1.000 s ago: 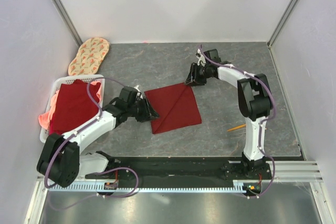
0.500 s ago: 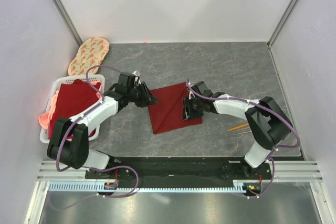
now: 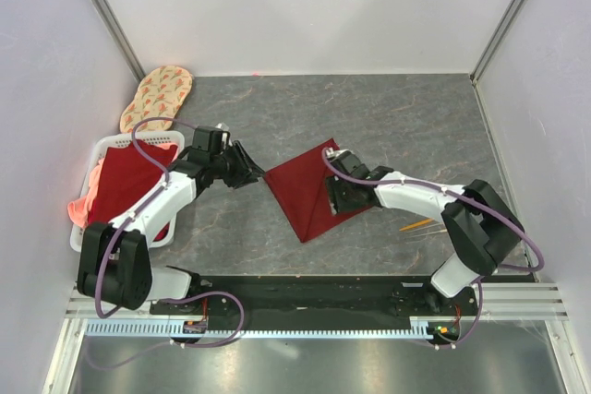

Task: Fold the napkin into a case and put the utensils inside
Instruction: Turn over the upper triangle folded napkin at the center of the board.

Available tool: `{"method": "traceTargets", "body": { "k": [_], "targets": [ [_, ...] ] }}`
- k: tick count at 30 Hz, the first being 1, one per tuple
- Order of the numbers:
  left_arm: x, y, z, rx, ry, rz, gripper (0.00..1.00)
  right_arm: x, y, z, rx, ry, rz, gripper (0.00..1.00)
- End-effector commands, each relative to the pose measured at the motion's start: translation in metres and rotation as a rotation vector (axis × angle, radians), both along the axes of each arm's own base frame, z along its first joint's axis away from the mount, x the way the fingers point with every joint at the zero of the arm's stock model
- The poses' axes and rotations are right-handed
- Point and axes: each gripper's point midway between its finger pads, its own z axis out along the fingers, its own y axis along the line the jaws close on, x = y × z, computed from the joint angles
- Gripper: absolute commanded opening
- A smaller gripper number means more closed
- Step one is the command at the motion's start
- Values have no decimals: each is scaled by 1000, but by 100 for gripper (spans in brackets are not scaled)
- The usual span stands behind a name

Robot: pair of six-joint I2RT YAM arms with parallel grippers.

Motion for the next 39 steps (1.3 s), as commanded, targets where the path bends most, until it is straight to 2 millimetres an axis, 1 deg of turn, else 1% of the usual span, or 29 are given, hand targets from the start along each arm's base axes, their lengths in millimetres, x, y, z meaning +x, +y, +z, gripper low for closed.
{"method": "traceTargets", "body": {
  "k": [1, 2, 3, 4, 5, 6, 7, 8, 9, 10, 11, 12, 15, 22, 29, 39],
  "targets": [
    [-1, 16, 10, 26, -3, 59, 42, -5, 27, 45, -74, -110, 94, 64],
    [-2, 16, 10, 21, 2, 60, 42, -16, 43, 48, -82, -119, 144, 66],
    [-3, 18, 10, 16, 10, 63, 42, -17, 56, 60, -69, -143, 168, 69],
    [-5, 17, 9, 5, 18, 55, 41, -23, 62, 58, -91, -132, 194, 70],
    [-5, 17, 10, 3, 18, 53, 41, -34, 75, 60, -96, -137, 242, 70],
    [-6, 18, 9, 1, 19, 52, 40, -34, 88, 70, -86, -154, 254, 70],
    [-6, 19, 9, 4, 18, 54, 40, -40, 92, 68, -110, -150, 274, 70],
    [-7, 19, 7, 5, 20, 54, 40, -50, 103, 62, -134, -145, 316, 69],
    [-8, 20, 6, 4, 22, 54, 40, -49, 113, 67, -130, -157, 322, 66],
    [-9, 19, 6, 0, 23, 52, 39, -52, 115, 63, -148, -145, 327, 65],
    [-10, 19, 4, -2, 29, 50, 39, -57, 120, 54, -174, -138, 343, 63],
    [-11, 19, 3, -4, 32, 48, 38, -57, 125, 55, -176, -146, 348, 60],
    [-12, 19, 4, -10, 26, 42, 38, -59, 130, 48, -184, -141, 353, 55],
    [-15, 21, -2, -8, 37, 39, 38, -63, 134, 37, -190, -128, 371, 51],
    [-16, 20, -8, -13, 48, 37, 38, -72, 139, 24, -193, -102, 393, 41],
    [-14, 18, -10, -15, 50, 28, 38, -74, 139, 3, -207, -77, 394, 39]
  ]
}}
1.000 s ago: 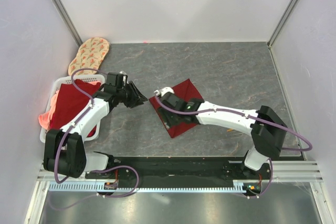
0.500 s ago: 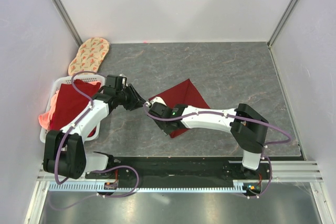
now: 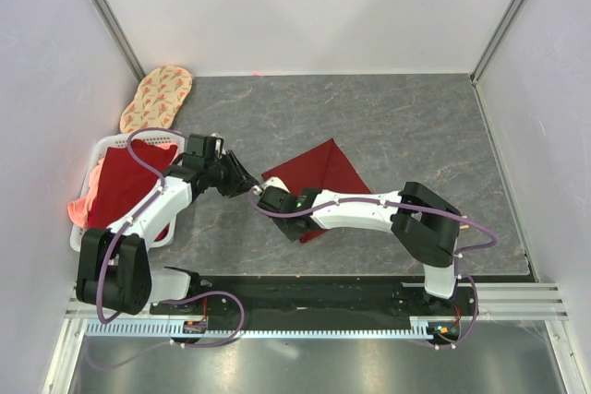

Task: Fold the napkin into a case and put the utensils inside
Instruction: Turn over the upper triangle folded napkin at the center of the board.

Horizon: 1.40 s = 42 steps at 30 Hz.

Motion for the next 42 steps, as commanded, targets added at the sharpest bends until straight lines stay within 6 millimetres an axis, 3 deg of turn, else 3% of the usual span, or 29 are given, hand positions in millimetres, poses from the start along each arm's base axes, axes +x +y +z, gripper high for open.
{"method": "traceTargets", "body": {
  "k": [1, 12, 19, 22, 24, 32, 42],
  "targets": [
    [6, -3, 4, -19, -33, -17, 38, 0, 4, -9, 0, 4, -6, 39],
    [7, -3, -1, -17, -24, -22, 42, 0, -15, -34, -95, -1, -24, 33],
    [8, -9, -8, -46, 2, -46, 46, 5, -15, -31, -100, -31, -37, 10],
    [10, -13, -9, -65, 3, -52, 47, 10, -11, -19, -72, -55, -46, 0],
    [10, -19, -8, -102, 8, -68, 53, 12, -4, -4, -30, -65, -46, 0],
    [21, -33, -17, -190, 69, -50, 57, 11, 3, 40, 108, -60, -48, 0],
    [37, -38, -26, -227, 94, -7, 58, 12, -3, 48, 176, -12, -51, 0]
  ]
}}
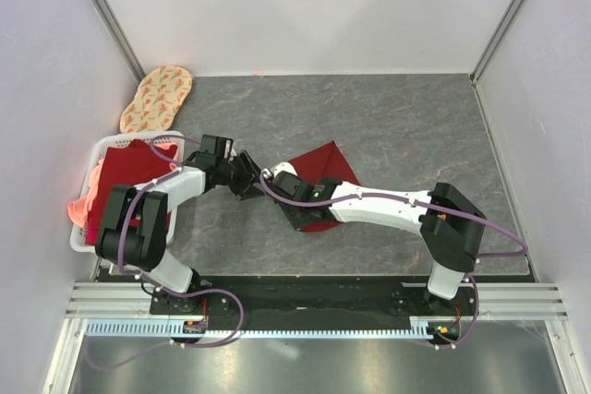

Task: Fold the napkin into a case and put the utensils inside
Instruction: Turn over the upper triangle folded napkin at the center of the board.

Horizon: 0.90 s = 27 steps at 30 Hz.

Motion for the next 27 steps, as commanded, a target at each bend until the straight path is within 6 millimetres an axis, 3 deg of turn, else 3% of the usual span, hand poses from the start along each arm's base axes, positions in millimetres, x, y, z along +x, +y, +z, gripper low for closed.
{"method": "traceTargets", "body": {
  "k": [1, 14, 27],
  "targets": [
    [21, -7, 16, -64, -39, 34, 58, -4, 2, 8, 56, 19, 4, 0],
    [32, -1, -13, 14, 60, 94, 59, 0, 5, 13, 89, 17, -1, 0],
    [40, -5, -30, 96, 101, 105, 52, 6, 9, 18, 121, 14, 4, 0]
  ]
}}
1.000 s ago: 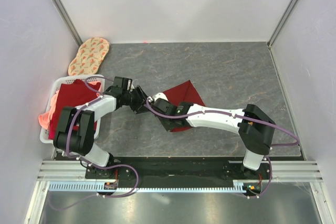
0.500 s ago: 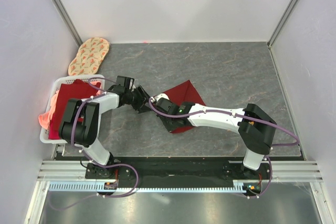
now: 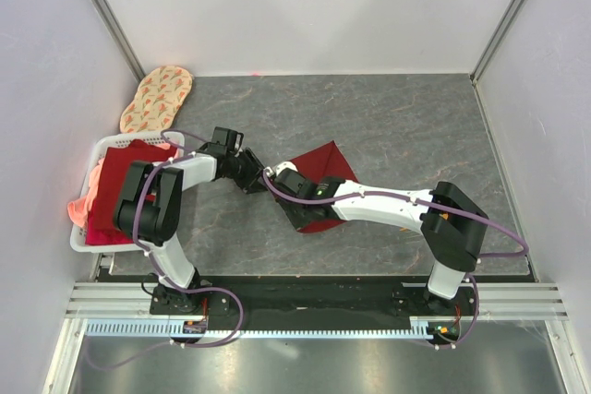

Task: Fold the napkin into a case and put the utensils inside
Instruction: Turn over the upper triangle folded napkin at the center of the board.

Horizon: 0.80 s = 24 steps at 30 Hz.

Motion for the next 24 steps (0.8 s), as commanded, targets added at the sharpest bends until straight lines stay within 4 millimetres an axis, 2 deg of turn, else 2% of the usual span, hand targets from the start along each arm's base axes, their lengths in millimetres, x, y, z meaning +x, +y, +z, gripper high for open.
{"method": "traceTargets", "body": {
  "k": [1, 5, 7, 11, 12, 14, 17, 19, 24],
  "targets": [
    [11, -1, 3, 32, -1, 33, 51, 7, 9, 23, 81, -31, -1, 0],
    [14, 0, 1, 55, -1, 37, 48, 8, 8, 22, 82, -29, -4, 0],
    [18, 1, 0, 67, -8, 41, 42, 7, 9, 24, 87, -31, 0, 0],
    [24, -1, 4, 61, -22, 39, 24, 8, 8, 23, 89, -29, -4, 0],
    [27, -2, 7, 60, -33, 37, 17, 8, 9, 24, 93, -30, -3, 0],
    [31, -4, 13, 50, -52, 31, 10, 7, 9, 23, 94, -26, -2, 0],
    [37, -8, 27, 33, -93, 18, 2, 6, 11, 24, 102, -19, 3, 0],
    [42, -10, 40, 18, -126, 6, 2, 5, 12, 27, 113, -17, 4, 0],
    [48, -7, 92, -6, -244, -5, 2, 0, 26, 42, 171, -4, 34, 0]
  ]
}}
